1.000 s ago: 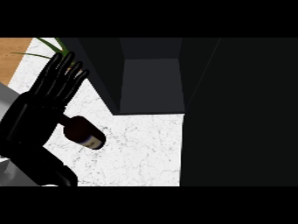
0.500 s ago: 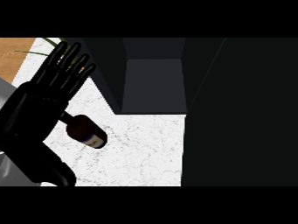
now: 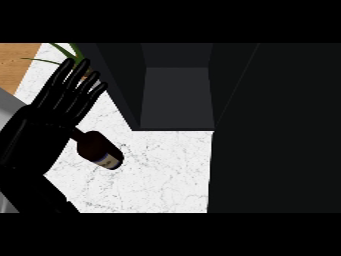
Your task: Pick up the wine, place it into the cabinet and close the cabinet
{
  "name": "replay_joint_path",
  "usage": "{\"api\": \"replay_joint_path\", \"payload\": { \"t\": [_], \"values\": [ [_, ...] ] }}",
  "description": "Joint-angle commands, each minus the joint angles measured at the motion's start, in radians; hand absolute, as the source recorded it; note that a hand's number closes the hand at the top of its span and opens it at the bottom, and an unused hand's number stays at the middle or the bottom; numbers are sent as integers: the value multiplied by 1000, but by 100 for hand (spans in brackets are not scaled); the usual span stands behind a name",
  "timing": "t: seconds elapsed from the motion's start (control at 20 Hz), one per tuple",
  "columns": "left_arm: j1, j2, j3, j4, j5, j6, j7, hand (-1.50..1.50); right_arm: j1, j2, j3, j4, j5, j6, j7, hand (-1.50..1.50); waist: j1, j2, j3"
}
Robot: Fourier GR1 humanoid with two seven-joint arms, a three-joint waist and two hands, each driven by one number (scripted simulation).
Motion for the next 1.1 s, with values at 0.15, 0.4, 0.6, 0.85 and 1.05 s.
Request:
{"api": "replay_joint_path", "payload": {
  "t": [0.15,0.4,0.6,0.85,1.05],
  "values": [
    [28,-18,-29,-81,-50,70,50,-150,-34,-16,-72,-39,-87,10,78,-150,0,0,0],
    [62,6,1,-40,-55,4,11,-150,-78,35,23,17,55,-6,53,-150,2,1,0],
    [132,14,22,-38,-83,-28,-35,-150,-103,13,-49,27,-9,3,76,-150,3,1,0],
    [112,62,117,2,-27,-55,-19,-150,-70,60,22,5,71,-9,52,-150,2,0,0],
    [76,80,137,97,-55,-113,-81,-150,-18,39,-34,4,5,50,8,-150,-2,1,0]
  ]
}}
